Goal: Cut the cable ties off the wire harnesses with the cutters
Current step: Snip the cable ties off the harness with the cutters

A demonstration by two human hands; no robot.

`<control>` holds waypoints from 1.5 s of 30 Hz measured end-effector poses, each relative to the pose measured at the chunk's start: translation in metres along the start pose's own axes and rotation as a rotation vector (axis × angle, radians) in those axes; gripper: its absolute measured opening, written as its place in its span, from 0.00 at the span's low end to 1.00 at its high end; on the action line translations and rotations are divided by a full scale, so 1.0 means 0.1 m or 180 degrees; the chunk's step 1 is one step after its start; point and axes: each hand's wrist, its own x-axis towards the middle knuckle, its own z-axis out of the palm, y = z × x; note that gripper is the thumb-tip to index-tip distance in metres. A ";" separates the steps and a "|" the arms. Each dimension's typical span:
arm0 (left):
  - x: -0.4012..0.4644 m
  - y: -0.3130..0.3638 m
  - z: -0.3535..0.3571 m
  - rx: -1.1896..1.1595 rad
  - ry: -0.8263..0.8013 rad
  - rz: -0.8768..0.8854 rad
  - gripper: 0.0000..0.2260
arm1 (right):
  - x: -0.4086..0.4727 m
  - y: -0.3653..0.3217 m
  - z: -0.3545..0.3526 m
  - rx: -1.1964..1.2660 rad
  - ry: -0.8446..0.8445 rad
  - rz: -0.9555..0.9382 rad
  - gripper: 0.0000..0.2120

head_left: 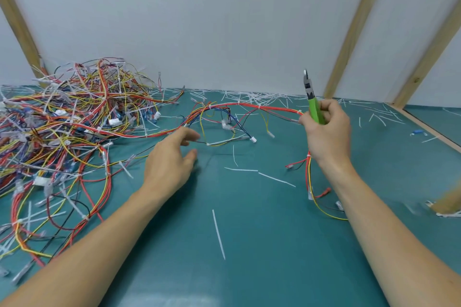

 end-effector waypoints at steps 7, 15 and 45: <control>0.01 0.06 0.07 -0.0876 -0.0178 0.0092 0.07 | -0.04 -0.13 -0.07 -0.0351 0.0720 -0.0753 0.12; 0.04 0.04 0.08 -0.1440 -0.0701 -0.0572 0.07 | -0.36 -0.48 0.00 0.0343 0.0471 -0.1901 0.12; -0.05 0.27 -0.07 -0.3694 -0.1751 -0.0466 0.18 | -0.65 -0.28 0.33 0.0828 -0.1843 -0.0245 0.07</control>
